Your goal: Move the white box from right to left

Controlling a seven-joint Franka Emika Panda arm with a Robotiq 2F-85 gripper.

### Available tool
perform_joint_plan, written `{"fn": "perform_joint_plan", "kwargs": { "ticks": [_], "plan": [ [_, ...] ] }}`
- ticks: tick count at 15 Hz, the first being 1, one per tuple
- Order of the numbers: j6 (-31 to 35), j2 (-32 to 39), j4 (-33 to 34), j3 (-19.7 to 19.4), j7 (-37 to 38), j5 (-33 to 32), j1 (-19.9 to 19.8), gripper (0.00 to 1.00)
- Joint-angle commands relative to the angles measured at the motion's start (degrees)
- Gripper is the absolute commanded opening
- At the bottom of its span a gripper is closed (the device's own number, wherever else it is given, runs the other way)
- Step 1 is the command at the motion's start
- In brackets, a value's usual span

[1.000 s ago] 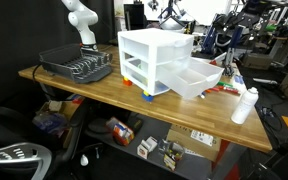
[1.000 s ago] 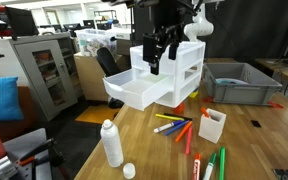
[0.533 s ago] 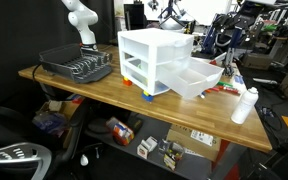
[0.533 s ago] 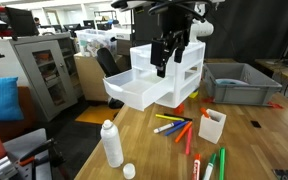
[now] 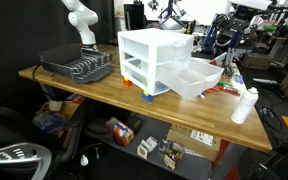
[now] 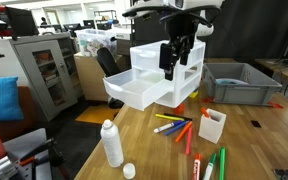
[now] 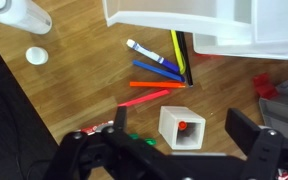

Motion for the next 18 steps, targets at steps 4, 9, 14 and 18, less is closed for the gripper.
{"fn": "perform_joint_plan", "kwargs": {
  "ticks": [4,9,14,18],
  "plan": [
    [6.28,13.69,9.1,-1.04,-4.12,3.13,0.31,1.0],
    [6.75,21.35,16.58,-1.55,-3.66,5.59,-1.35,1.0],
    [5.49,27.25,22.1,-1.65,-2.56,7.57,-2.68,1.0],
    [5.39,30.8,24.9,-1.73,-1.86,7.72,-2.77,1.0]
  ]
}}
